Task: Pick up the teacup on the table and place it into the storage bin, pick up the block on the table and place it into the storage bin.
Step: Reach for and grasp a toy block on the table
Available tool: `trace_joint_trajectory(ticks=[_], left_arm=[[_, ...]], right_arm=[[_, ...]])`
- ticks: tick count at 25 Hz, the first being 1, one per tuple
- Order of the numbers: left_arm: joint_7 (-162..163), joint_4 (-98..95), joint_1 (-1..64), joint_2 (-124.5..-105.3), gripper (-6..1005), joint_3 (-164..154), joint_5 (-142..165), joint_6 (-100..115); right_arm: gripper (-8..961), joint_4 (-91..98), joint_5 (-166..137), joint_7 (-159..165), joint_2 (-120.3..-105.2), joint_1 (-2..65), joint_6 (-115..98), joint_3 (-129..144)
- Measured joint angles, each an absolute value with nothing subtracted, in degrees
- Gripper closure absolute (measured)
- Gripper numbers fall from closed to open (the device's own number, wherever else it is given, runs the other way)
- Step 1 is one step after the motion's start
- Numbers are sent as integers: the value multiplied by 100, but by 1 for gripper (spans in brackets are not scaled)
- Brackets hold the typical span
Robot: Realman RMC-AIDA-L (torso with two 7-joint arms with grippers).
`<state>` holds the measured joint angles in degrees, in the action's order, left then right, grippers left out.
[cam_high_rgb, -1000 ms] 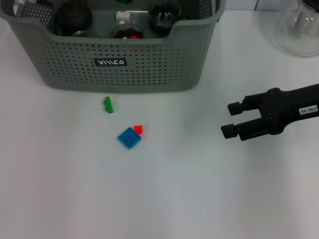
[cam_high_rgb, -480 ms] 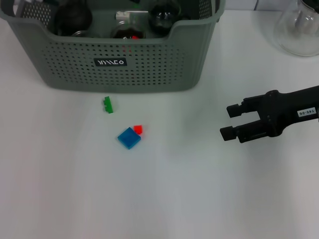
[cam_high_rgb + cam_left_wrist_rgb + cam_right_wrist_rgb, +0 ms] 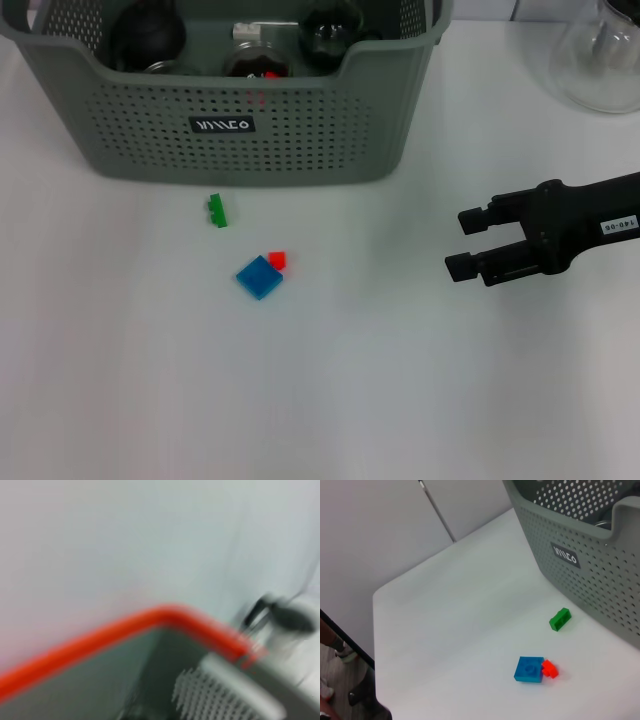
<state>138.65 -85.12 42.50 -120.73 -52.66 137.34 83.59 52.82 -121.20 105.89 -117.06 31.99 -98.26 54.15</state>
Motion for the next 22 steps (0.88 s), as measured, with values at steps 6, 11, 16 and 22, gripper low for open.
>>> trace_joint_trajectory(ticks=[6,11,16,22], left_arm=[[12749,-10256,2892,-12218,249,-5095,11579,9643],[11924,-10554,2163,-12425,253,-4974,10754,10720],[11772,-10171,1954,-12457,257,-5656,11122,11497],[12443,-9195,2262,-12452,258,-6703,12432,11058]], right_arm=[[114,5282,-12116,10506,-11696,3192,-9824,5343],[114,5278,-12119,10449,-11699,3191,-9813,5245],[114,5204,-12119,10449,-11689,3222,-9804,5192],[114,5133,-12120,10449,-11664,3238,-9778,5187]])
